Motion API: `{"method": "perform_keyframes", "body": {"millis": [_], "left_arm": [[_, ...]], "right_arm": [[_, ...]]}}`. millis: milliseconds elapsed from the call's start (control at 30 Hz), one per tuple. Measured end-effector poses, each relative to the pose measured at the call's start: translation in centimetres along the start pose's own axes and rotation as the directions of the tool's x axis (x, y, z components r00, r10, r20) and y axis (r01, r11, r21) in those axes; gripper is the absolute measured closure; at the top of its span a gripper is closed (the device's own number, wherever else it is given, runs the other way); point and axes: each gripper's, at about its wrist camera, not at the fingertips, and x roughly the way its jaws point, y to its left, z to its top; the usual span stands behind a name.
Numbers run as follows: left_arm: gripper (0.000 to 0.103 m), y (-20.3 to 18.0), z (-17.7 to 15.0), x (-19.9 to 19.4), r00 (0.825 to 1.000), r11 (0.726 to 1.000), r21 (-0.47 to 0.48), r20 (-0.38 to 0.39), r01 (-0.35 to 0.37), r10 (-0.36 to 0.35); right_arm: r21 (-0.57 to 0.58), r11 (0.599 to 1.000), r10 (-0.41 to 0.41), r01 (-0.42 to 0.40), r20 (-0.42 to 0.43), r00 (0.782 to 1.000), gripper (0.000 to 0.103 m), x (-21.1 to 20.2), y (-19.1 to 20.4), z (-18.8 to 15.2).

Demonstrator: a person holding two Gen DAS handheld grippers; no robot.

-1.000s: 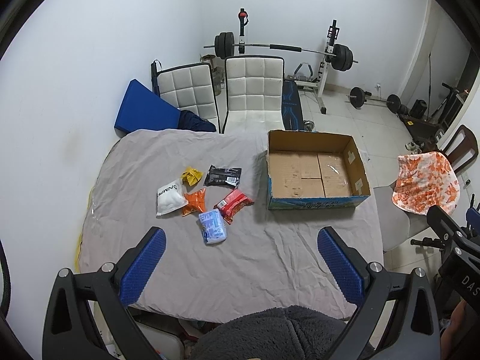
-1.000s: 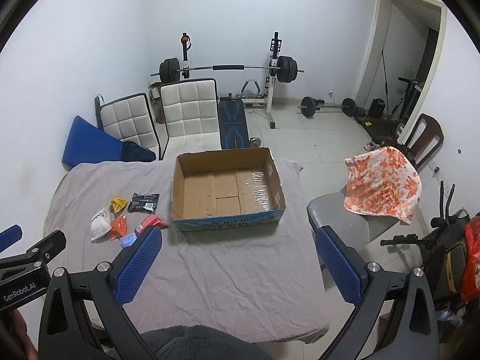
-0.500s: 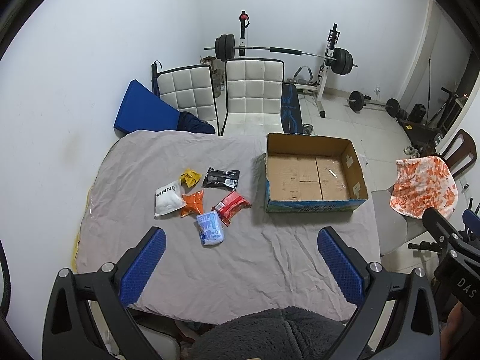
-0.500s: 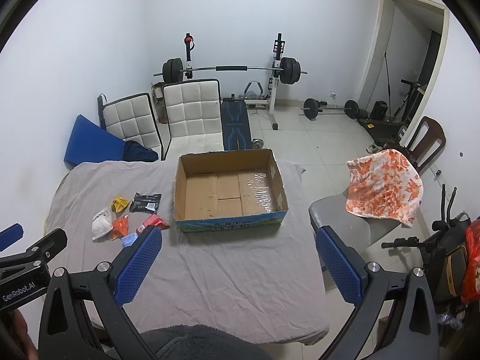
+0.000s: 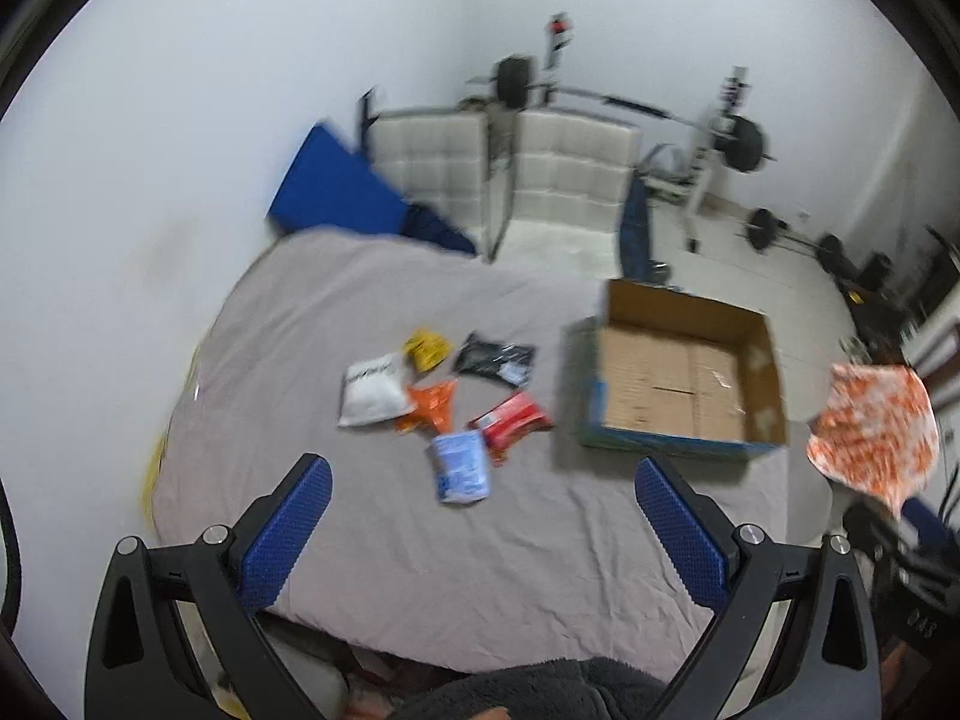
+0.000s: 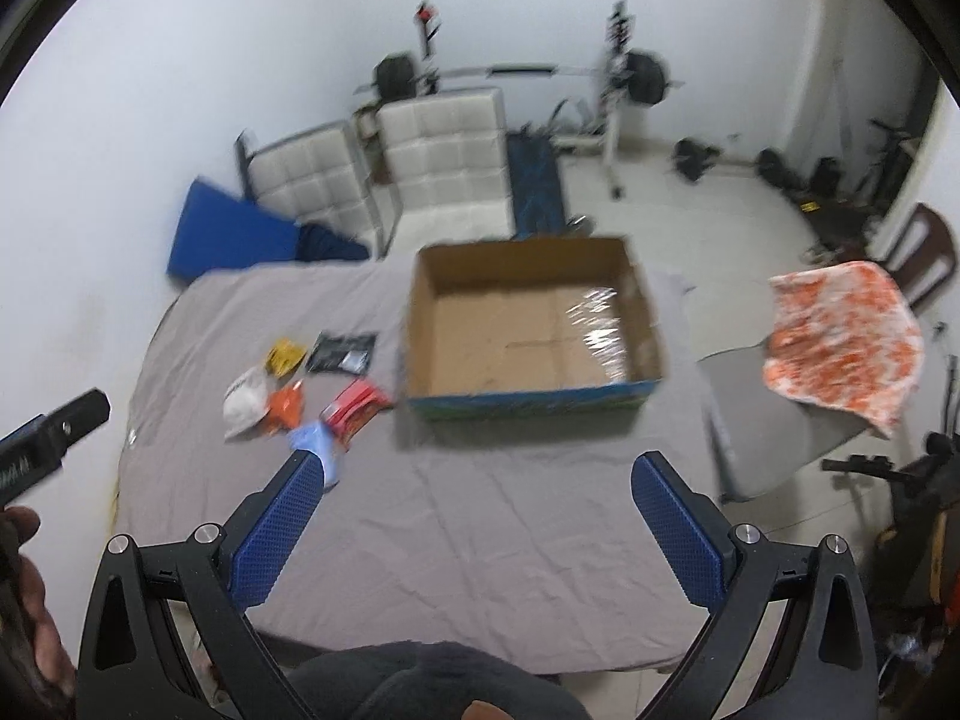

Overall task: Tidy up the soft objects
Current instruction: 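Lower the left tool onto the blue-white pouch while the right tool reaches the red packet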

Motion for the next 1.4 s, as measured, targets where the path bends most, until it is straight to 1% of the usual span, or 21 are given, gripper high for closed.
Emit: {"method": "perform_keyframes", "body": {"millis": [167, 200, 267, 300, 333, 367, 400, 433, 467, 567, 600, 767, 833, 867, 900, 933, 1000, 1100, 1200, 1267, 1400], "left_arm": [[0.000, 4.1, -0.4, 6.8, 0.992, 0.996, -0.081, -0.120, -0.048, 0.038], [0.000, 4.5, -0.7, 8.4, 0.987, 0.994, -0.086, -0.152, -0.064, 0.050], [0.000, 5.1, -1.3, 12.6, 0.975, 0.995, -0.090, -0.220, -0.054, 0.033], [0.000, 5.3, -1.5, 14.3, 0.966, 0.994, -0.089, -0.257, -0.061, 0.036], [0.000, 5.3, -1.9, 16.6, 0.953, 0.995, -0.097, -0.302, -0.035, 0.004], [0.000, 5.3, -2.4, 18.5, 0.945, 0.994, -0.109, -0.325, -0.014, -0.022], [0.000, 5.4, -2.6, 20.0, 0.938, 0.994, -0.111, -0.347, -0.016, -0.024], [0.000, 5.1, -3.0, 22.5, 0.924, 0.994, -0.109, -0.381, -0.003, -0.039], [0.000, 5.1, -3.1, 24.0, 0.917, 0.994, -0.111, -0.396, 0.012, -0.055], [0.002, 4.0, -3.6, 29.4, 0.894, 0.996, -0.091, -0.445, 0.020, -0.058], [0.006, 3.8, -3.6, 31.0, 0.884, 0.996, -0.084, -0.463, 0.021, -0.057], [0.007, 3.2, -4.4, 38.9, 0.830, 0.998, -0.047, -0.555, 0.030, -0.051], [0.018, 3.0, -5.4, 41.0, 0.803, 0.999, -0.028, -0.595, 0.033, -0.043], [0.030, 3.0, -5.8, 41.5, 0.792, 0.999, -0.030, -0.608, 0.045, -0.054], [0.038, 3.2, -6.3, 42.0, 0.778, 0.997, -0.042, -0.623, 0.063, -0.075], [0.040, 3.5, -6.5, 41.9, 0.778, 0.996, -0.052, -0.622, 0.067, -0.085], [0.052, 4.1, -6.7, 41.2, 0.792, 0.996, -0.055, -0.605, 0.063, -0.084], [0.054, 6.3, -6.4, 39.7, 0.819, 0.997, -0.075, -0.572, 0.010, -0.051], [0.054, 8.2, -6.2, 39.1, 0.830, 0.994, -0.111, -0.557, -0.021, -0.045], [0.054, 9.3, -6.3, 39.2, 0.828, 0.989, -0.143, -0.557, -0.027, -0.058], [0.052, 10.5, -6.9, 39.8, 0.807, 0.974, -0.227, -0.574, 0.008, -0.141]], "right_arm": [[-0.054, 0.995, 0.077, -0.084, -0.132, 0.988, 0.000, 8.2, 3.2, 0.8], [-0.063, 0.993, 0.088, -0.099, -0.169, 0.982, 0.000, 10.4, 4.1, 0.9], [-0.069, 0.990, 0.101, -0.119, -0.226, 0.969, 0.000, 13.9, 5.5, 0.8], [-0.066, 0.990, 0.105, -0.126, -0.259, 0.960, 0.000, 16.1, 6.3, 0.8], [-0.061, 0.990, 0.107, -0.130, -0.283, 0.953, 0.000, 18.1, 6.9, 0.9], [-0.063, 0.990, 0.099, -0.123, -0.297, 0.950, 0.000, 19.3, 7.4, 0.9], [-0.062, 0.991, 0.095, -0.121, -0.318, 0.943, 0.000, 21.5, 8.3, 1.1], [-0.061, 0.991, 0.094, -0.120, -0.326, 0.941, 0.000, 22.7, 8.8, 1.1], [-0.059, 0.992, 0.088, -0.114, -0.338, 0.937, 0.000, 24.2, 9.3, 1.3], [-0.043, 0.993, 0.082, -0.106, -0.378, 0.922, 0.000, 28.3, 10.8, 1.7], [-0.043, 0.995, 0.071, -0.095, -0.390, 0.918, 0.000, 29.8, 11.2, 1.9], [-0.021, 0.996, 0.068, -0.085, -0.433, 0.899, 0.000, 34.6, 13.0, 2.8], [-0.005, 0.996, 0.076, -0.087, -0.448, 0.891, 0.000, 36.0, 13.9, 3.1], [0.007, 0.996, 0.082, -0.089, -0.458, 0.885, 0.000, 36.6, 14.1, 3.2], [0.022, 0.995, 0.097, -0.098, -0.473, 0.876, 0.000, 37.5, 14.8, 3.3], [0.032, 0.994, 0.107, -0.105, -0.485, 0.868, 0.000, 38.0, 15.2, 3.4], [0.052, 0.993, 0.119, -0.107, -0.509, 0.852, 0.000, 39.4, 16.3, 3.6], [0.082, 0.992, 0.129, -0.100, -0.543, 0.830, 0.000, 41.7, 17.8, 3.7], [0.102, 0.992, 0.120, -0.074, -0.574, 0.810, 0.003, 44.1, 19.4, 3.7], [0.126, 0.991, 0.104, -0.034, -0.603, 0.791, 0.004, 46.4, 20.4, 3.5], [0.131, 0.991, 0.058, 0.036, -0.645, 0.762, 0.007, 49.6, 21.7, 2.8]]}}
